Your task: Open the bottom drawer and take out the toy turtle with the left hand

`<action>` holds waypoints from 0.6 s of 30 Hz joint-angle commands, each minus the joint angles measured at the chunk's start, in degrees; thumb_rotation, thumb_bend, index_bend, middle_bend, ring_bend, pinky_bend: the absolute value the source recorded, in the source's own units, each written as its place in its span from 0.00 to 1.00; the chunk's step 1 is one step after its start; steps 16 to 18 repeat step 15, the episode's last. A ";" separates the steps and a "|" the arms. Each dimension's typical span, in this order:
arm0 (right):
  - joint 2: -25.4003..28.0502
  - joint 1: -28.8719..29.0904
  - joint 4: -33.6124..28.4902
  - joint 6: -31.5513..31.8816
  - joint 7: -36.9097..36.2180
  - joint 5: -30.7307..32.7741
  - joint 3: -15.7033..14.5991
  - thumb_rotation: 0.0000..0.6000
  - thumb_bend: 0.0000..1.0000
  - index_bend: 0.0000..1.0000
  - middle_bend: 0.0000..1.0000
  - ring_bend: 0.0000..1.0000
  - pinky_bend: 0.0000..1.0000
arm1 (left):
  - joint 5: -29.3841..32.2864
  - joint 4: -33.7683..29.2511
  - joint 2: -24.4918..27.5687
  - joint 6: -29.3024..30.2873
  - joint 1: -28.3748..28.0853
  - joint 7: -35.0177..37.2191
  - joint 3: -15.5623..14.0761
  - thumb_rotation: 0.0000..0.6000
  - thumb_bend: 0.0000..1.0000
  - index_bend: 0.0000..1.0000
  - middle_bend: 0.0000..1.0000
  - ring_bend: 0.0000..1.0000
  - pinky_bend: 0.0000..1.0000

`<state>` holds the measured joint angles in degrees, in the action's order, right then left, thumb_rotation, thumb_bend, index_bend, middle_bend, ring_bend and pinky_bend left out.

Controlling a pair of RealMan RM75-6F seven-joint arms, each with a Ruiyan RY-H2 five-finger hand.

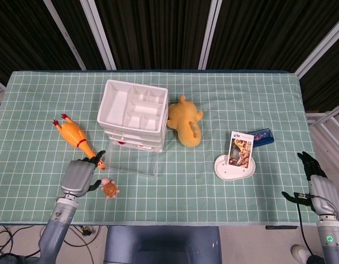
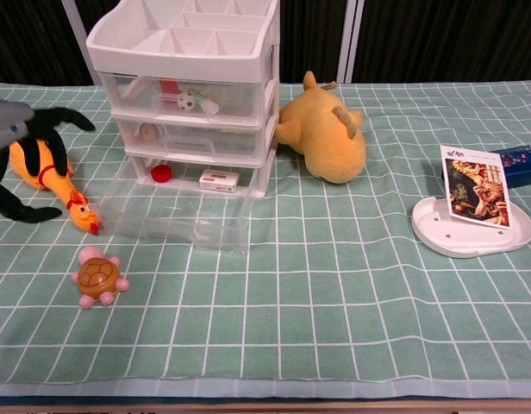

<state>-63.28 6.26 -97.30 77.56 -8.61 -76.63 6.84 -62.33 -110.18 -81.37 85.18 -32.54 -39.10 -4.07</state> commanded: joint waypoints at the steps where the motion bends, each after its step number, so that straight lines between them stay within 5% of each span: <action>1: -0.16 0.02 0.16 0.19 0.29 -0.18 -0.02 1.00 0.10 0.00 0.00 0.00 0.18 | -7.65 1.48 5.25 7.35 5.33 6.77 -1.51 1.00 0.18 0.00 0.03 0.03 0.20; 8: -0.53 0.11 0.42 0.25 1.23 0.00 0.01 1.00 0.10 0.00 0.00 0.00 0.18 | -8.88 7.48 10.57 12.04 11.85 15.83 -2.26 1.00 0.09 0.00 0.00 0.00 0.01; 18: -0.66 0.04 0.44 0.47 1.94 0.04 -0.03 1.00 0.10 0.00 0.00 0.00 0.18 | -7.01 13.14 12.37 11.92 16.70 22.26 -2.35 1.00 0.07 0.00 0.00 0.00 0.01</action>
